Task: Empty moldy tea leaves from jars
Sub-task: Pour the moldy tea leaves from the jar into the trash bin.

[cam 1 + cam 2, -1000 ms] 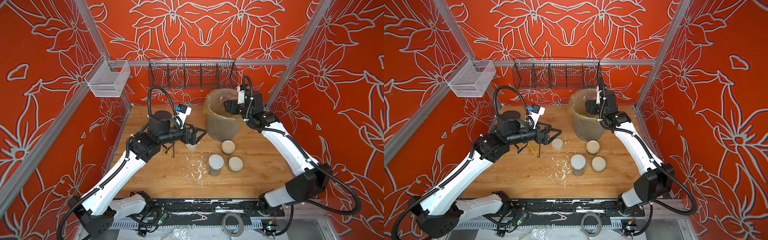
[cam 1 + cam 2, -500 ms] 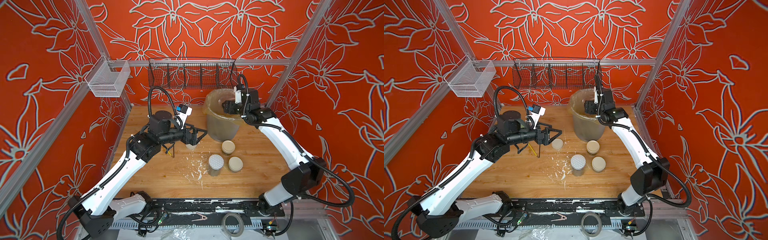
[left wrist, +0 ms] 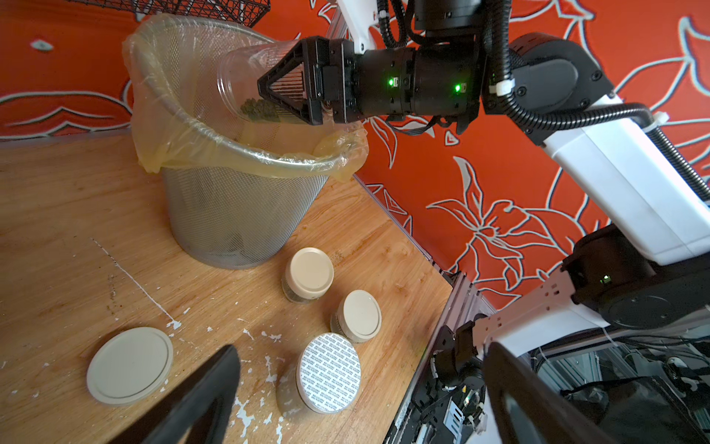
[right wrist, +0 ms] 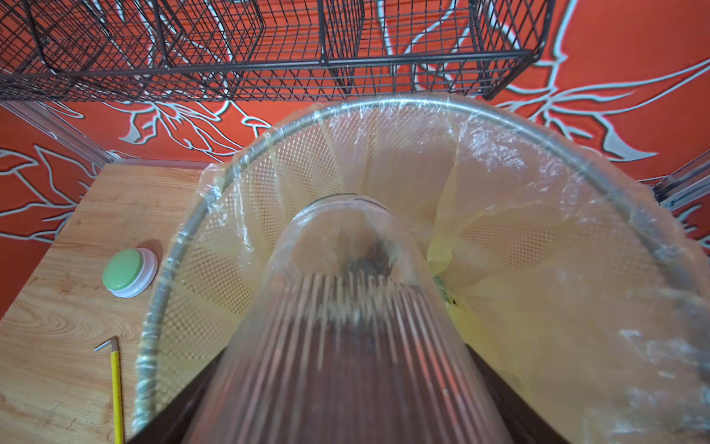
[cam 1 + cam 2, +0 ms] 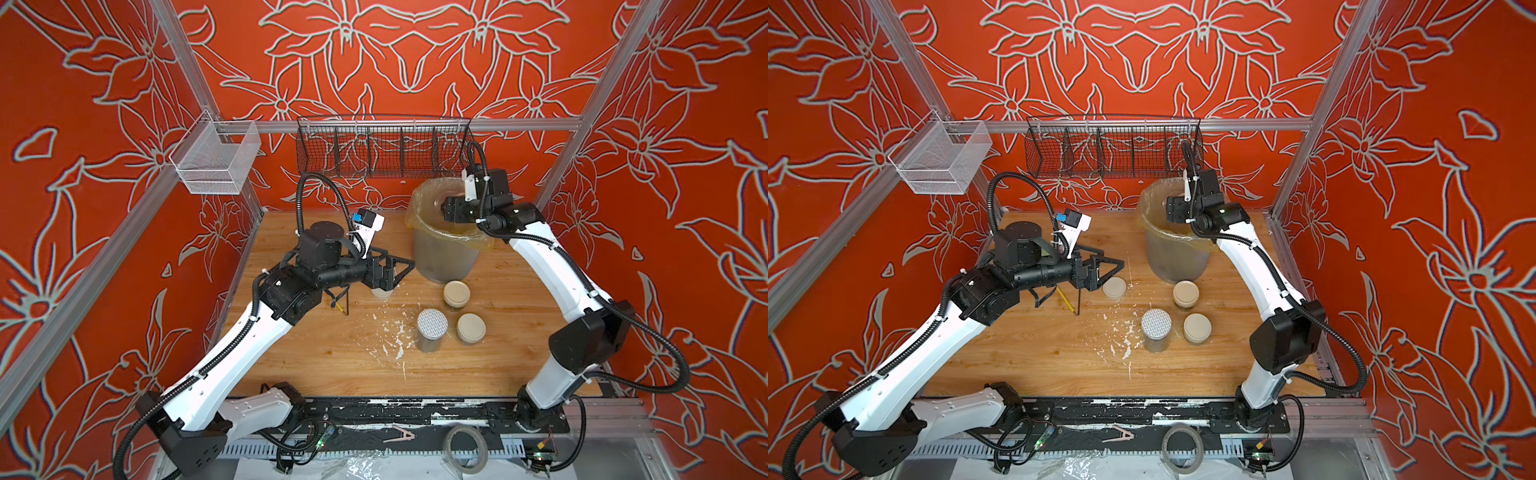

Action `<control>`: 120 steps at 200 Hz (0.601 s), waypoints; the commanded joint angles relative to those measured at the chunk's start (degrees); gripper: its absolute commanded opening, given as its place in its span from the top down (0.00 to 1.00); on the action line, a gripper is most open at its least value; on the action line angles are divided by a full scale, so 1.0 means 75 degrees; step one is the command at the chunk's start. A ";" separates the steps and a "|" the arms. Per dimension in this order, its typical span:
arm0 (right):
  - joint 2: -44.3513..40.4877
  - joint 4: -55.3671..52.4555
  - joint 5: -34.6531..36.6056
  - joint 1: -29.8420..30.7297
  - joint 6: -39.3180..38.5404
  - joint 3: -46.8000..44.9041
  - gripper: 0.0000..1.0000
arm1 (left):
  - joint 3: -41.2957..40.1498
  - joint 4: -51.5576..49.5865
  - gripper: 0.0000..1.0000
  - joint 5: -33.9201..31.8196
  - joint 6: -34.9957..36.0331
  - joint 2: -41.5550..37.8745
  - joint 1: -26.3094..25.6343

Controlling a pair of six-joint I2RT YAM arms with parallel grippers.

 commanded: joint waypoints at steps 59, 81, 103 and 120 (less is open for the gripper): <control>0.0407 -0.0386 0.0073 -0.0035 -0.0046 0.1076 0.87 | 0.0040 -0.0148 0.02 -0.0314 0.0117 -0.0048 -0.0045; 0.0567 -0.0729 0.0139 -0.0035 -0.0069 0.1381 0.87 | 0.0046 -0.0200 0.02 -0.0428 0.0079 -0.0021 -0.0045; 0.0729 -0.1013 0.0127 -0.0035 -0.0087 0.1584 0.87 | 0.0046 -0.0247 0.02 -0.0576 0.0067 0.0017 -0.0045; 0.0720 -0.0924 0.0013 -0.0033 -0.0073 0.1495 0.87 | 0.0086 -0.0305 0.02 -0.0728 0.0024 0.0069 -0.0045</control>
